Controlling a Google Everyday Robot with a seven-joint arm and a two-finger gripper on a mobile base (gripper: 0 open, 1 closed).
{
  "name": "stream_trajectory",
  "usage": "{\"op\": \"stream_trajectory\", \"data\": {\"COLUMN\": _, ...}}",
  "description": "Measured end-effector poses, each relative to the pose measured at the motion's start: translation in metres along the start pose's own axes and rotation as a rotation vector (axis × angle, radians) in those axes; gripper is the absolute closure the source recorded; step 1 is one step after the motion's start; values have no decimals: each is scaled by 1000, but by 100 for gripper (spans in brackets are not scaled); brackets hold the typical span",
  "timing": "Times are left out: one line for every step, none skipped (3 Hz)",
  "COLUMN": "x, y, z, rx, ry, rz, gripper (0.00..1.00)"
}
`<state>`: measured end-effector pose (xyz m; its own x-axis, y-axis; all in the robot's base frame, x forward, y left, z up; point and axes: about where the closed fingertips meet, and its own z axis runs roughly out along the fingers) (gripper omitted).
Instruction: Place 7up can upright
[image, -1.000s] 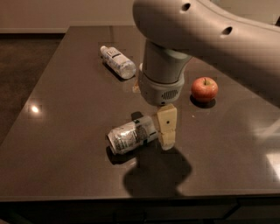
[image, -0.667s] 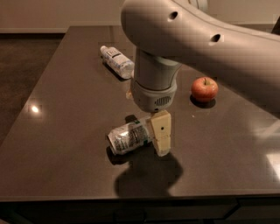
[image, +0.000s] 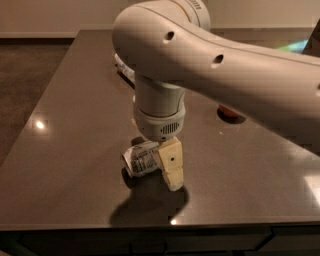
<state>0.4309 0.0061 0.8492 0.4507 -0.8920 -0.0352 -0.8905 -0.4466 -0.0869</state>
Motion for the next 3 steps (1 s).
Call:
{"op": "stream_trajectory", "data": {"x": -7, "y": -1, "z": 5, "rx": -20, "ry": -8, "rz": 21, "gripper": 25}}
{"op": "stream_trajectory", "data": {"x": -9, "y": -3, "z": 6, "rx": -21, "ry": -12, "rz": 42, "gripper": 48}}
{"op": "stream_trajectory", "data": {"x": -8, "y": -6, "z": 3, "rx": -19, "ry": -23, "rz": 62, "gripper": 71}}
